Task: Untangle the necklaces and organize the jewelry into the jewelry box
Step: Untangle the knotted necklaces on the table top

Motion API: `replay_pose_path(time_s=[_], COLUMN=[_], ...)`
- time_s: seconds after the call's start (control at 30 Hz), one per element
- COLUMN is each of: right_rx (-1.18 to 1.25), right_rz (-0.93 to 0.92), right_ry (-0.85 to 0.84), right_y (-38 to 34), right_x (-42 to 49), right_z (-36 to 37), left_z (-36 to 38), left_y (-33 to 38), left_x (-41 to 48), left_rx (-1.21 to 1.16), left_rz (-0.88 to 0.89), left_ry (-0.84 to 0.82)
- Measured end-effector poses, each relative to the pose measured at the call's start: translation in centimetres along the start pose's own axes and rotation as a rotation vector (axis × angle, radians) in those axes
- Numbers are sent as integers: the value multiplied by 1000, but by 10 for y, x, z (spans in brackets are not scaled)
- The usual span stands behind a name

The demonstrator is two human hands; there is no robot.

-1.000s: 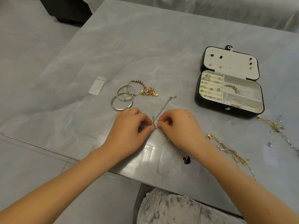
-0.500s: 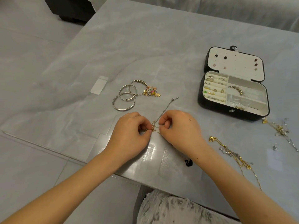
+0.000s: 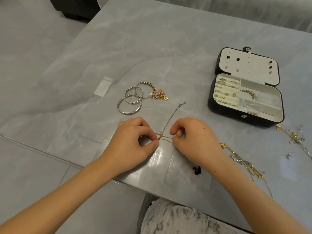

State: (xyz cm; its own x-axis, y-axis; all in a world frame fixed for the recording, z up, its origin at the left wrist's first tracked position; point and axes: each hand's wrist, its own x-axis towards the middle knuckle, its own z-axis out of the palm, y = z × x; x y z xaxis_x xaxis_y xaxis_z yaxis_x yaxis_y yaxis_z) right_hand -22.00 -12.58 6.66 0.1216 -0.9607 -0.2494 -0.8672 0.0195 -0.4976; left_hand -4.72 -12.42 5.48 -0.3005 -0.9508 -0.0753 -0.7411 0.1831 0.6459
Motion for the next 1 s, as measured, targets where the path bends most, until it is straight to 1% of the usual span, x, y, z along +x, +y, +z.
replay_pose_path(time_s=[0.1,0.2,0.27,0.33,0.57,0.7,0.83,1.0], right_rx=[30,37,16,-3,-13,0,-23,5], right_rz=[-25,-106,-139,-128,-156,-149,-156,-194], right_ry=[59,128,125,108,86,95,96,160], right_y=[0,-2,-2,-1,-2,-4,-4,-2], right_x=[2,7,10,9,3,2,1,1], right_z=[0,2,5,7,10,14,14,20], left_z=[3,9,12,14,7,1,-1,-4], left_y=[5,13,17,20,21,17,17,19], left_x=[2,5,7,9,17,19,20,20], left_rx=[-19,-3,23,41,155,87,90,1], left_rz=[-42,-109,-130,-143,-169,-208,-201,-248], left_ry=[35,81,94,94,-7,-76,-102,-140])
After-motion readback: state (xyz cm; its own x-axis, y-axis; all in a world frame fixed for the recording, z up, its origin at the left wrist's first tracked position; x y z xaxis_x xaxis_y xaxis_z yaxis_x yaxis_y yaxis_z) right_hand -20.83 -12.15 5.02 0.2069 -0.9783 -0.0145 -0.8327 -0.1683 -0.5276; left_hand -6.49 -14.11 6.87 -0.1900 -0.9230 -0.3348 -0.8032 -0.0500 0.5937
